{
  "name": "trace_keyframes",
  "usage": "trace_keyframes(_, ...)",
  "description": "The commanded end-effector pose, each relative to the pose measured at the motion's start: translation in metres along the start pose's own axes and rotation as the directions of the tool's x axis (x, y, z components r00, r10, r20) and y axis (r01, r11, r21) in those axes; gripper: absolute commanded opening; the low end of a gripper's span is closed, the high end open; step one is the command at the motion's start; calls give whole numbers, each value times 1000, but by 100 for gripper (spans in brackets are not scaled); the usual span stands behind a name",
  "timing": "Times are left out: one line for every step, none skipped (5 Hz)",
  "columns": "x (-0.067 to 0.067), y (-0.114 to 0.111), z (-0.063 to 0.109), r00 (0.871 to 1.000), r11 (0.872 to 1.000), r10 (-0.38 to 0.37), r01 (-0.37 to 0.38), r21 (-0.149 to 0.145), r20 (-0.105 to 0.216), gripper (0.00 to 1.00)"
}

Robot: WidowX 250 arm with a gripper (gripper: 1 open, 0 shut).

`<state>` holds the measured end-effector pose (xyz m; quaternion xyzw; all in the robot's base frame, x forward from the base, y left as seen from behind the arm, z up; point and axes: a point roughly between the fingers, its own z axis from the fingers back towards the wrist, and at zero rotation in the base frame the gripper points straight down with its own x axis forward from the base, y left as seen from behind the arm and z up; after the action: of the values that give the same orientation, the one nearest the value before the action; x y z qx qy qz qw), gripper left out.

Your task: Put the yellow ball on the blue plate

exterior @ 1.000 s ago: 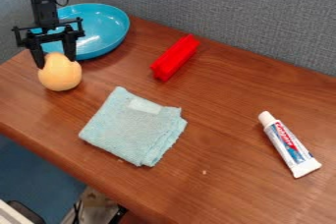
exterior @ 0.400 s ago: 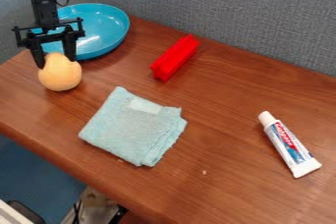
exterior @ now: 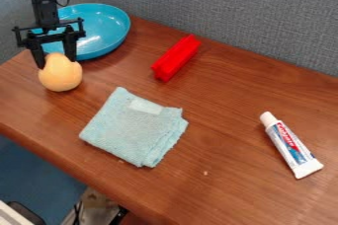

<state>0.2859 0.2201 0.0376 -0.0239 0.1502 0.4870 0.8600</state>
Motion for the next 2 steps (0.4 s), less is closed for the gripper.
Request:
trace_keyframes(-2, 0, -12, 999, 1000, -11, 11, 4, -40, 0)
trace_keyframes(-2, -1, -13, 999, 1000, -14, 15, 4, -44, 0)
